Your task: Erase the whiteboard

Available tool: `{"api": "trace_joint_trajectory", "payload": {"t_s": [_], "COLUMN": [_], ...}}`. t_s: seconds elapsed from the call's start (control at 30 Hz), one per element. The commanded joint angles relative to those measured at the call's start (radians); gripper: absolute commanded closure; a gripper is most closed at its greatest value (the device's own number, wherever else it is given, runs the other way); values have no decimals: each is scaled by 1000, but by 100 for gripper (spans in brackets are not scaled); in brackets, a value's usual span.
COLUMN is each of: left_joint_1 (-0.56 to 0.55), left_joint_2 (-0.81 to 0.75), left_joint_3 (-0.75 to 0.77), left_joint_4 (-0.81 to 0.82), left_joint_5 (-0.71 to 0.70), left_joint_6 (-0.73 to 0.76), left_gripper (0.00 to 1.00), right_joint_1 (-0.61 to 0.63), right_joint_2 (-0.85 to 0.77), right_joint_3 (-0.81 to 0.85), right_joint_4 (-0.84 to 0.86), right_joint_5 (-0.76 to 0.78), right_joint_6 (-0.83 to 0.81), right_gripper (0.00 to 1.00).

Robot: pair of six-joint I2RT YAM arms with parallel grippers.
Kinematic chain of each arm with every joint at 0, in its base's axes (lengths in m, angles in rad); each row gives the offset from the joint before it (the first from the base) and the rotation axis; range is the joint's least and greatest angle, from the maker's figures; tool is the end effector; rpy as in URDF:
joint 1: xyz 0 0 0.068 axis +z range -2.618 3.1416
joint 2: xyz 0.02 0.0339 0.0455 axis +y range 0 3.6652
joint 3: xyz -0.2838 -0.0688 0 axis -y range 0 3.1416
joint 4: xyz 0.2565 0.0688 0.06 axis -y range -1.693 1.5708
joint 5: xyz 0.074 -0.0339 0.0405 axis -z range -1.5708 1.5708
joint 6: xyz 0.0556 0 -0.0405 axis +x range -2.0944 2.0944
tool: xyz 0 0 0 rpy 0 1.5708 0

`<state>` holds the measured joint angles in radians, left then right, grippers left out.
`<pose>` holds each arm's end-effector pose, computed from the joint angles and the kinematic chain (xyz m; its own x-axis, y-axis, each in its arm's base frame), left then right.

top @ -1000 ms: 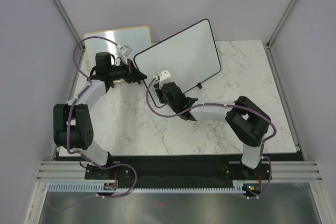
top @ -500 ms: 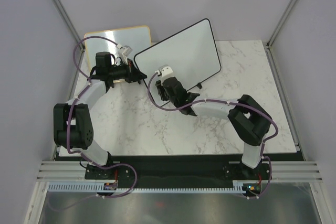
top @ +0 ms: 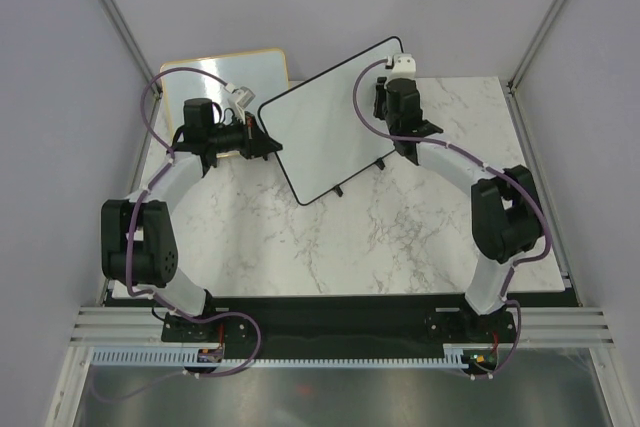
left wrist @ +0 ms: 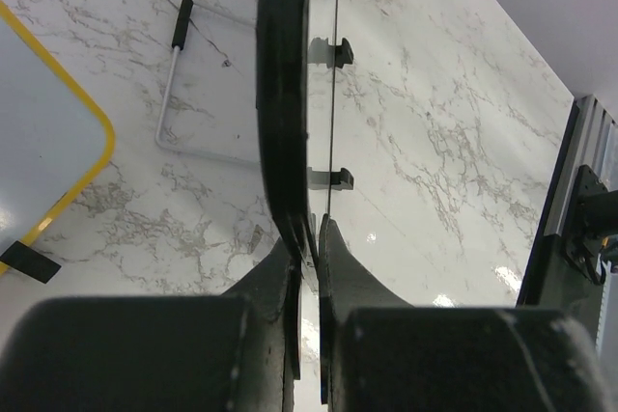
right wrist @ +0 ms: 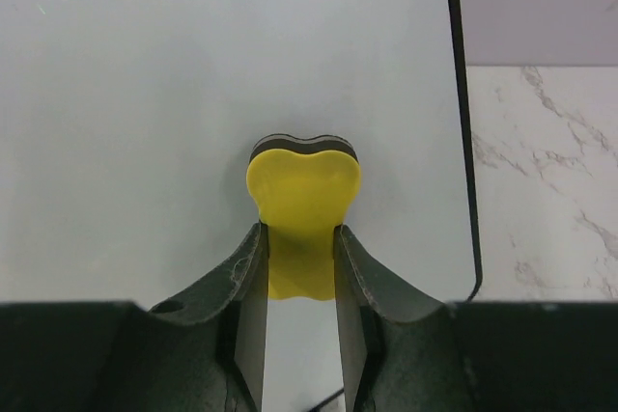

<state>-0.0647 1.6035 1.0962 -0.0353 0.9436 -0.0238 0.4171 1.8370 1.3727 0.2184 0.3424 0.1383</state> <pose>0.3702 -0.0691 0.2699 -0.5325 0.0205 -0.8462 0.7174 0.5415 -0.4383 0.4404 0.1747 0.2953 -0.2320 0.0392 -0.9719 -0.0524 0.9972 0.0528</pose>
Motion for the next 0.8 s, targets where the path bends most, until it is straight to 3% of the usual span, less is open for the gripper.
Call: {"api": "trace_joint_trajectory", "payload": {"t_s": [0.0,0.4,0.7,0.77], "left_joint_1": [-18,-9,3,3], "left_joint_2": [-17,3,3,6], "left_joint_3": [-1,27,54,57], "left_joint_4": [-74,-118,-176,-181], "left_joint_5": [-23,-35,-48,-46], "left_joint_6": [157,154,183,182], "left_gripper": [98,98,98,98], "right_joint_1": [-38,-374,-400,-400], "right_joint_2": [-111,-251,-125,-102], "right_joint_3": [-81,-293,-293,-284], "right_joint_4": [-11,-338,-465,-478], "right_joint_5": [10,20,3,-20], "right_joint_6": [7,158,103,90], "right_gripper": [100,100,100,91]}}
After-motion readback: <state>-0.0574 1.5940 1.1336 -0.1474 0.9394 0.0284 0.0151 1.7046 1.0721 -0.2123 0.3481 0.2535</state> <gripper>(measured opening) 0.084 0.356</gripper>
